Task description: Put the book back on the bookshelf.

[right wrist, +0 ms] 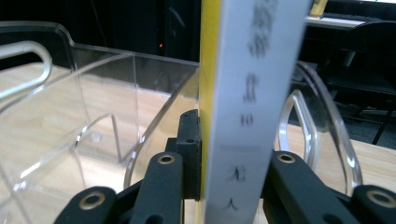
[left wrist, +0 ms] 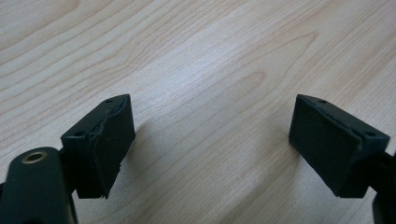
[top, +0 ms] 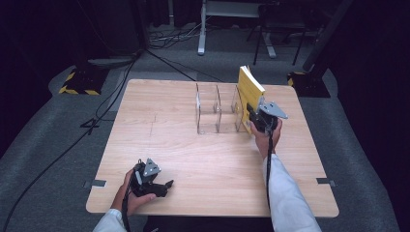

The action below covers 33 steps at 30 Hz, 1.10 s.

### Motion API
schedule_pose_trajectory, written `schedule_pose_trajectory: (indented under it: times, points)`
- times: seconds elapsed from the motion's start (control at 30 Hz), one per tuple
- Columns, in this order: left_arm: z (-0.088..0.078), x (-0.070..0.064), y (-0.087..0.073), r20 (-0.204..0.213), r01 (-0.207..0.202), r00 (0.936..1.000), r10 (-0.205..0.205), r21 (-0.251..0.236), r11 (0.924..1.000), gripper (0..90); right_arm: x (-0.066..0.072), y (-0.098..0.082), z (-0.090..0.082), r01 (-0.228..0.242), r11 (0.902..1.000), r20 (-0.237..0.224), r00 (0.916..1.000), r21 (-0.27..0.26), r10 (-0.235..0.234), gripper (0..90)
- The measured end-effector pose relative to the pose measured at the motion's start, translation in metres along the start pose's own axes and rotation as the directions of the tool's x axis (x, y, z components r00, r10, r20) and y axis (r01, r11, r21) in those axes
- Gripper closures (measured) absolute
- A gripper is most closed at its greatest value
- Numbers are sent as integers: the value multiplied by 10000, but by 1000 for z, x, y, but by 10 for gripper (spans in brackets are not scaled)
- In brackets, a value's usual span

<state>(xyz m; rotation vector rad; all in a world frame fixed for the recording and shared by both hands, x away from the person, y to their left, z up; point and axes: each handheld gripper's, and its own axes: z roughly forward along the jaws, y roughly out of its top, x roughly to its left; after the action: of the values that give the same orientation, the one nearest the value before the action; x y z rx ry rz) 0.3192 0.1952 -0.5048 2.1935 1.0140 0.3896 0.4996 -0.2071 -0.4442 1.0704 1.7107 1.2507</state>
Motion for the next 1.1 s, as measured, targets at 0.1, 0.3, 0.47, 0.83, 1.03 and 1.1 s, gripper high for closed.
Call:
schedule_pose_trajectory:
  times: [0.1, 0.3, 0.47, 0.83, 1.03, 1.1]
  points:
    - [0, 0, 0, -3, -3, 10000, 3, -3, 10000, 150, -2, -3, -3, 130, 9997, -141, 9998, 230, -126, 742]
    - [0, 0, 0, -3, -2, 10000, 2, 1, 10000, 149, -5, -5, -8, 206, 9995, -241, 9995, 232, -201, 734]
    - [0, 0, 0, 1, 8, 10000, -8, 4, 10000, 149, -6, -5, -11, 311, 9989, -312, 9991, 337, -301, 726]
    - [0, 0, 0, 8, 22, 10000, -22, 9, 10000, 149, -14, 0, -24, 564, 9952, -749, 9959, 802, -504, 699]
    - [0, 0, 0, -41, -12, 10000, 12, 32, 10000, 147, -18, 4, -33, 810, 9926, -786, 9942, 907, -740, 691]
    - [0, 0, 1, -44, 1, 10000, -1, 27, 10000, 147, -21, 5, -37, 882, 9920, -883, 9929, 904, -802, 688]
